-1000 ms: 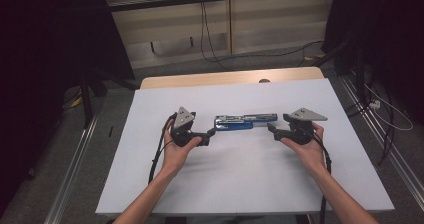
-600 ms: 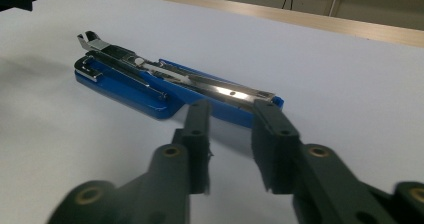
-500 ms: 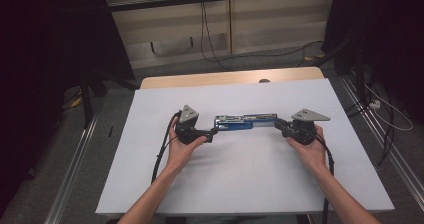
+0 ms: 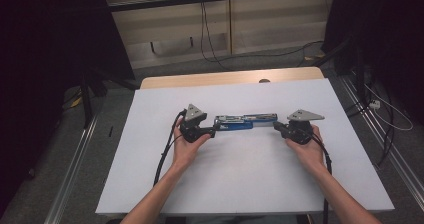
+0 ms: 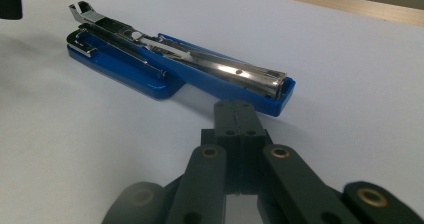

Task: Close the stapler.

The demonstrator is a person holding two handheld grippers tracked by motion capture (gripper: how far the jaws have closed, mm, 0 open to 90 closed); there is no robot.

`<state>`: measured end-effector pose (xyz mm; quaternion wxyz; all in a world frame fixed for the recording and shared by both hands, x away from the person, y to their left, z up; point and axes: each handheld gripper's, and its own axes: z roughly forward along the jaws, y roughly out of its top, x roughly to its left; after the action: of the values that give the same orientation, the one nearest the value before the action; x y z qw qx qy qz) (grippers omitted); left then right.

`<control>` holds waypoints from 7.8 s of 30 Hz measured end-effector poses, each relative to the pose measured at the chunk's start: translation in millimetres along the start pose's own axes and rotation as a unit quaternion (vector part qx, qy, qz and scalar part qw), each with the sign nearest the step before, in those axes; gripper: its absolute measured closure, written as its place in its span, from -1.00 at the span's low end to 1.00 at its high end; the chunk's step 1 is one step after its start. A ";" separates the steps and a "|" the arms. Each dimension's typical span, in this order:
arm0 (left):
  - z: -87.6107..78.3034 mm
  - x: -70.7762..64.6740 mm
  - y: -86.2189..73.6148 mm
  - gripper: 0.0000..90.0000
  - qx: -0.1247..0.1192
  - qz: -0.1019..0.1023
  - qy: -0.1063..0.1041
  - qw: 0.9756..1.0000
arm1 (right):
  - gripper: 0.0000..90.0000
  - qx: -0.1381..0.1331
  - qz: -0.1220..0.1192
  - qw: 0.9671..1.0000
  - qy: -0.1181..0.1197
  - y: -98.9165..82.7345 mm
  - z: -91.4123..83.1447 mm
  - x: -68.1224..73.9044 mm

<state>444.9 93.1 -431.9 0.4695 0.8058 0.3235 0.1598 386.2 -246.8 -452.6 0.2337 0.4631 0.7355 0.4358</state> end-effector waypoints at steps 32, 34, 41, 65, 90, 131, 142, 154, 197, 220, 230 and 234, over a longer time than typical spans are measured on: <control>34.9 -5.0 1.0 1.00 0.057 0.012 -0.014 0.998 | 1.00 0.020 -0.010 1.000 0.001 0.0 5.2 -1.1; 35.0 -4.8 0.9 1.00 0.058 0.015 -0.014 0.998 | 1.00 0.023 -0.009 1.000 0.001 0.1 5.4 -1.2; 35.6 -5.5 0.2 1.00 0.055 0.009 -0.020 0.998 | 1.00 0.031 -0.010 0.999 -0.001 0.2 6.7 -1.5; 34.9 -4.4 0.8 1.00 0.060 0.015 -0.023 0.998 | 1.00 0.089 -0.027 0.996 -0.002 6.7 21.8 -0.5; 34.6 -3.1 0.5 1.00 0.061 0.018 -0.020 0.998 | 1.00 0.091 -0.014 0.996 -0.003 9.0 30.0 -0.8; 34.7 -2.8 0.4 1.00 0.060 0.020 -0.022 0.998 | 1.00 0.080 -0.014 0.997 -0.012 11.0 32.5 0.2; 34.6 -2.6 0.0 1.00 0.058 0.020 -0.021 0.998 | 1.00 0.074 -0.011 0.997 -0.012 11.1 32.0 0.1; 34.4 -2.6 0.2 1.00 0.058 0.026 -0.017 0.998 | 1.00 0.059 -0.014 0.998 -0.008 12.0 32.3 1.8; 34.4 -3.7 -0.9 1.00 0.053 0.015 -0.020 0.998 | 1.00 0.016 -0.009 1.000 0.013 15.3 27.7 4.6; 21.2 -11.0 5.1 0.83 0.043 0.015 -0.047 0.998 | 0.81 -0.012 0.011 1.000 0.022 12.9 17.1 2.0; 7.5 -13.1 2.8 0.52 0.024 0.005 -0.052 0.998 | 0.32 -0.028 0.014 0.999 0.028 15.6 12.4 5.5; 2.5 -12.0 4.3 0.32 0.013 0.007 -0.046 0.999 | 0.03 -0.033 0.018 0.999 0.027 17.0 11.3 7.6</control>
<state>439.0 81.9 -428.9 0.4722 0.8206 0.2979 0.1219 399.2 -232.0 -443.4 0.2207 0.4562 0.7183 0.4767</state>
